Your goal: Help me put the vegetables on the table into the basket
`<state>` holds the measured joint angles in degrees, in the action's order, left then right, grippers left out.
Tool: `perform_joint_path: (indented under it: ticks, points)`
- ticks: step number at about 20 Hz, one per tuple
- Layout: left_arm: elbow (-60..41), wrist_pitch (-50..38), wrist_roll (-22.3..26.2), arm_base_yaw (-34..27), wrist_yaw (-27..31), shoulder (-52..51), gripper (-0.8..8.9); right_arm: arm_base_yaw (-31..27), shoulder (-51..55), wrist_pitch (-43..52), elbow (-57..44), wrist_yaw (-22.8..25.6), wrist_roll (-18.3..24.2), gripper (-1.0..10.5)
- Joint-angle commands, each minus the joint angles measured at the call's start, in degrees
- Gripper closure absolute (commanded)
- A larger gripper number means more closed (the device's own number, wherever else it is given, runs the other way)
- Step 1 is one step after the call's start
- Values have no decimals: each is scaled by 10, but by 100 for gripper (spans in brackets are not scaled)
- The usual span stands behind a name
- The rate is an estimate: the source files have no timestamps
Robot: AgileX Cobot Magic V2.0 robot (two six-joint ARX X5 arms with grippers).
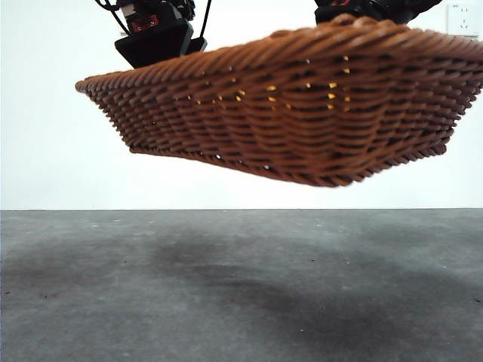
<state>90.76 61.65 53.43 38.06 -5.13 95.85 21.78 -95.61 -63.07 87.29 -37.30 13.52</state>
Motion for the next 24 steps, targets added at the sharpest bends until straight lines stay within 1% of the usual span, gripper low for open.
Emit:
perform_joint_path:
  ticks: [1,3,4,8,10,12,14,17,19,20,22,24]
  points:
    - [-3,-13,-29,3,-14,5,749,-1,3,5,-1,1,0,959]
    - [-3,-14,-50,3,-15,5,469,0,3,12,-1,3,0,959]
    - [-3,-17,-59,3,-15,5,401,0,3,17,-1,3,-3,959]
    - [-2,-17,-74,3,-14,5,404,-1,3,31,-1,3,-13,959]
    - [-1,-17,-90,3,-12,2,404,0,3,31,-1,3,-13,959]
    - [11,-16,-116,1,-8,-5,404,0,3,33,-1,3,-14,959]
    - [53,6,-152,-7,-9,-7,404,-1,3,33,-1,10,-16,959]
    - [147,63,-214,-21,-9,-8,405,-1,3,33,-1,16,-19,958]
    - [205,98,-267,-36,-9,-10,405,-1,3,35,-1,21,-20,959]
    - [228,114,-299,-47,-9,-12,405,-2,3,41,-1,29,-31,959]
    - [244,132,-349,-76,-9,-31,409,-10,3,57,-1,33,-47,959]
    - [244,137,-385,-119,-9,-58,409,-20,3,63,-1,36,-56,959]
